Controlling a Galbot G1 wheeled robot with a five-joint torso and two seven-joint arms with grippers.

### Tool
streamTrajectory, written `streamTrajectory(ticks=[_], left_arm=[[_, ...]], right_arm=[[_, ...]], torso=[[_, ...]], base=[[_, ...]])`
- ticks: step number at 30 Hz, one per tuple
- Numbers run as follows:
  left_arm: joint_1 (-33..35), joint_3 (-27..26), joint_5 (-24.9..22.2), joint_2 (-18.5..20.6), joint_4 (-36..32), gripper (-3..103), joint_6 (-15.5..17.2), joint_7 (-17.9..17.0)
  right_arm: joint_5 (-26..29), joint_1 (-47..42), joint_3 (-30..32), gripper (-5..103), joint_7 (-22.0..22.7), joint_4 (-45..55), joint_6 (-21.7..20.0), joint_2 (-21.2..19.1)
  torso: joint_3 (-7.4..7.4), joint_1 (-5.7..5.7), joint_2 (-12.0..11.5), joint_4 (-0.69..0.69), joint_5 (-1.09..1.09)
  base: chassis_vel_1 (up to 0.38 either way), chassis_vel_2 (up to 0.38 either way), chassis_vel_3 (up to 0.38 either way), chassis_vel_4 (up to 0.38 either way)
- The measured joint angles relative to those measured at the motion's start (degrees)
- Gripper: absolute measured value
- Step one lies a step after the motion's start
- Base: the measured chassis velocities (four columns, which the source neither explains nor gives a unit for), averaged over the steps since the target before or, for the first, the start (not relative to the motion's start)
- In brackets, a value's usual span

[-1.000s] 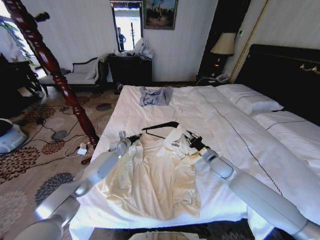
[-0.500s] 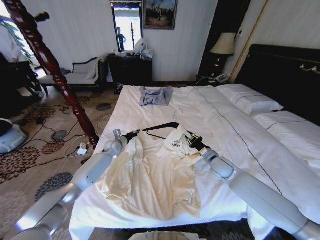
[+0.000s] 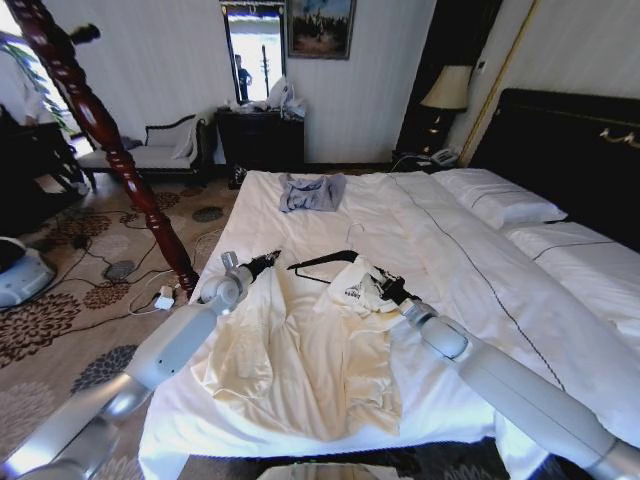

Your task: Pick up the clothes from the bed and hang them on the clothes hanger.

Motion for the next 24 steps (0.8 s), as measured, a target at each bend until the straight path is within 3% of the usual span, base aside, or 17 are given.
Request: streamTrajectory(ticks=[24], left_arm=[[-5.5, 10.4, 2.7, 2.5, -11.2, 0, -0.5, -1.0]], right_arm=[[2.2, 8.5, -6.1, 21, 0.4, 2.8, -2.8, 2.9]], torso=[[0.00, 0.00, 0.0, -0.01, 0.01]], base=[[0.000, 0.000, 0.000, 0.000]])
